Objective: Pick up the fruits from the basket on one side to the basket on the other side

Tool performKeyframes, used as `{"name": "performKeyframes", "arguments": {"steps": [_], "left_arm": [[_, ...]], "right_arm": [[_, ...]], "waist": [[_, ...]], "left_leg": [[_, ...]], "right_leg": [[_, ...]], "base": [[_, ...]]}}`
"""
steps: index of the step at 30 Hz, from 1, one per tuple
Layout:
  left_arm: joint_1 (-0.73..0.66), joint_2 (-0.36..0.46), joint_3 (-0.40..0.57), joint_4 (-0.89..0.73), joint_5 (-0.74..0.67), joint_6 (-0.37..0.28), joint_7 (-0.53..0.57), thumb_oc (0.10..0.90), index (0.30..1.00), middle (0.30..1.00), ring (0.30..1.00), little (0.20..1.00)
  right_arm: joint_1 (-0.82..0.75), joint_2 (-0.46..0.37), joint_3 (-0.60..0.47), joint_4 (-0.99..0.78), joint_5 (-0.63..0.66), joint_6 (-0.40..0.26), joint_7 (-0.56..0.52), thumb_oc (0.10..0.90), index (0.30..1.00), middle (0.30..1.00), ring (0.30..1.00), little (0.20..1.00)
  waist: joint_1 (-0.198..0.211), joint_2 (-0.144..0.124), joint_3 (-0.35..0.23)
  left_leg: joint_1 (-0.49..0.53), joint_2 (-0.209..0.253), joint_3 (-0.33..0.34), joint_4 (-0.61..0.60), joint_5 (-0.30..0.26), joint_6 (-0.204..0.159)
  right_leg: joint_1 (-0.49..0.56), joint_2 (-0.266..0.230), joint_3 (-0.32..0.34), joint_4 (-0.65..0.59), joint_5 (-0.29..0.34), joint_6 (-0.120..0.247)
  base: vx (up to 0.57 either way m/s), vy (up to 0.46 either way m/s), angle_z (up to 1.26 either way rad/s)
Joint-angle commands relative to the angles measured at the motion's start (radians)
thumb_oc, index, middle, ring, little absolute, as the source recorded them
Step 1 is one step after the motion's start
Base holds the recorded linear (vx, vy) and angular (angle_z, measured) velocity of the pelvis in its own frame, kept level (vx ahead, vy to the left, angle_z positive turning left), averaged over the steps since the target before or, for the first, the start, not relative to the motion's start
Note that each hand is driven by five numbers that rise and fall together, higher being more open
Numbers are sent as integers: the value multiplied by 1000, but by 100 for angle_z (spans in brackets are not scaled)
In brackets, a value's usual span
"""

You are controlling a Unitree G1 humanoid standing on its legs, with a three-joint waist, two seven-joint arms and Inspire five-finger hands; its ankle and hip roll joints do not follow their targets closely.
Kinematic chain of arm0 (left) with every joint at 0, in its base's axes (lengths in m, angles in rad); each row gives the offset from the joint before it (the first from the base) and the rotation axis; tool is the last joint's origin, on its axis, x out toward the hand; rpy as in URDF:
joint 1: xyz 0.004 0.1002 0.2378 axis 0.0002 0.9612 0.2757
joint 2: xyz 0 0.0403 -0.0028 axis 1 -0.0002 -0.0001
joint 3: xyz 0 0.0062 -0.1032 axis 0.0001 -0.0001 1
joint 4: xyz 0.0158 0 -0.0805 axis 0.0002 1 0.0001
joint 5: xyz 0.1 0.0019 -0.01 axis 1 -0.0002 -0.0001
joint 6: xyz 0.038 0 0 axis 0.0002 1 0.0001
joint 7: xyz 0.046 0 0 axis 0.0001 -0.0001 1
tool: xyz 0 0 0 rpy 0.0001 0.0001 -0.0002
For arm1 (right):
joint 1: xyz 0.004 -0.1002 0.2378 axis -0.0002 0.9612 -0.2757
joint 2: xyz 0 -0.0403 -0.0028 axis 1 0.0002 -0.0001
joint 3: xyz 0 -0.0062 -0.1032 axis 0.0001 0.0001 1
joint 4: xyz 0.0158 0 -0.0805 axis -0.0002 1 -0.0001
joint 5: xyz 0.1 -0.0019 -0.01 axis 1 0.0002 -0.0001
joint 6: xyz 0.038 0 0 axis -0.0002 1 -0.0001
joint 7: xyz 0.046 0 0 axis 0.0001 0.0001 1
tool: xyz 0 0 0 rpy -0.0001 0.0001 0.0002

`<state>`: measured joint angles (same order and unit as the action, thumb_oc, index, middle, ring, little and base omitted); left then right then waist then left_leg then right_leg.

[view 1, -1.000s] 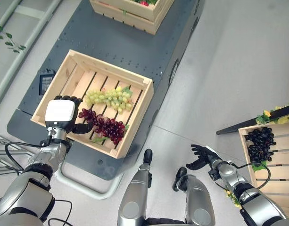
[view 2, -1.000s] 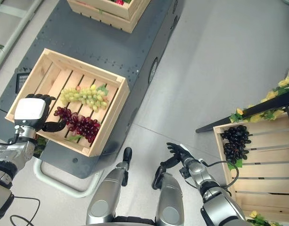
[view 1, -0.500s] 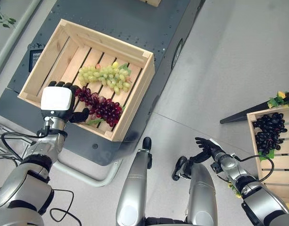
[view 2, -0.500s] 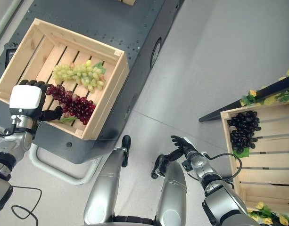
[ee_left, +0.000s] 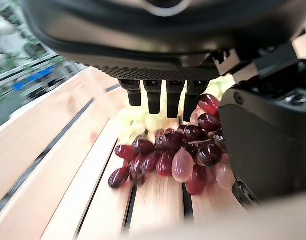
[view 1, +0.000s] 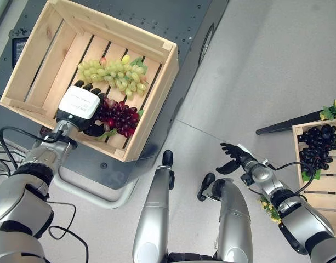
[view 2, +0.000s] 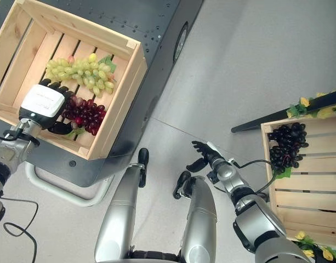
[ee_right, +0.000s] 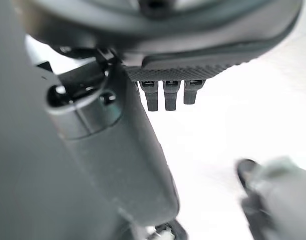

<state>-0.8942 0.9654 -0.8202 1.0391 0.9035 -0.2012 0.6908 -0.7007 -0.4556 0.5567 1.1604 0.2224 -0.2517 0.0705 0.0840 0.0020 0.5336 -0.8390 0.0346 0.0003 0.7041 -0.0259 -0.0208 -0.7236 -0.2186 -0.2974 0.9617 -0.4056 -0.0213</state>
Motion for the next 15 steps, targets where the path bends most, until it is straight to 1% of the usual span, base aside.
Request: {"name": "performKeyframes", "arguments": {"steps": [1, 3, 6, 8, 10, 11, 15], "left_arm": [[-75, 65, 20, -49, 60, -81, 116, 800, 900, 900, 900, 900], [-85, 75, 1, -68, 80, -92, 111, 800, 900, 900, 900, 900], [-99, 85, -12, -83, 60, -85, 134, 800, 900, 900, 900, 900], [-109, 87, -19, -83, 63, -100, 140, 800, 900, 900, 900, 900], [-118, 87, -26, -81, 65, -136, 117, 800, 900, 900, 900, 900], [-118, 87, -26, -82, 67, -143, 114, 800, 900, 900, 900, 900], [-120, 82, -41, -93, 65, -181, 109, 800, 900, 900, 900, 900]], "right_arm": [[22, -61, -51, -43, 66, -93, 34, 800, 900, 900, 900, 900], [21, -67, -58, -49, 70, -97, 35, 800, 900, 900, 900, 900], [18, -75, -60, -53, 78, -97, 37, 800, 900, 900, 900, 900], [22, -76, -62, -55, 77, -98, 37, 800, 900, 900, 900, 900], [23, -77, -70, -50, 70, -92, 41, 800, 900, 900, 900, 900], [23, -77, -70, -50, 71, -90, 40, 800, 900, 900, 900, 900], [25, -76, -73, -42, 70, -67, 28, 800, 900, 900, 900, 900]], "waist": [[8, 0, -14], [7, -1, -14], [5, -3, -14], [3, -4, -14], [1, -5, -14], [1, -5, -14], [-1, -5, -14]], "left_leg": [[113, -19, 85, 30, -182, 52], [109, -16, 87, 30, -182, 52], [103, -12, 89, 25, -181, 53], [102, -11, 90, 24, -181, 53], [99, -9, 89, 23, -182, 52], [98, -9, 89, 23, -182, 52], [92, -9, 88, 22, -181, 49]], "right_leg": [[59, 39, 15, -100, 100, -23], [52, 39, 16, -100, 103, -20], [44, 38, 18, -105, 109, -16], [40, 38, 17, -106, 111, -14], [36, 38, 16, -107, 112, -12], [35, 38, 16, -107, 112, -12], [28, 38, 15, -108, 113, -12]], "base": [[3, 2, 9], [11, 8, 6], [0, 0, 0], [0, 0, 0], [0, 0, 0], [0, 0, 0], [0, 0, 0]]}}
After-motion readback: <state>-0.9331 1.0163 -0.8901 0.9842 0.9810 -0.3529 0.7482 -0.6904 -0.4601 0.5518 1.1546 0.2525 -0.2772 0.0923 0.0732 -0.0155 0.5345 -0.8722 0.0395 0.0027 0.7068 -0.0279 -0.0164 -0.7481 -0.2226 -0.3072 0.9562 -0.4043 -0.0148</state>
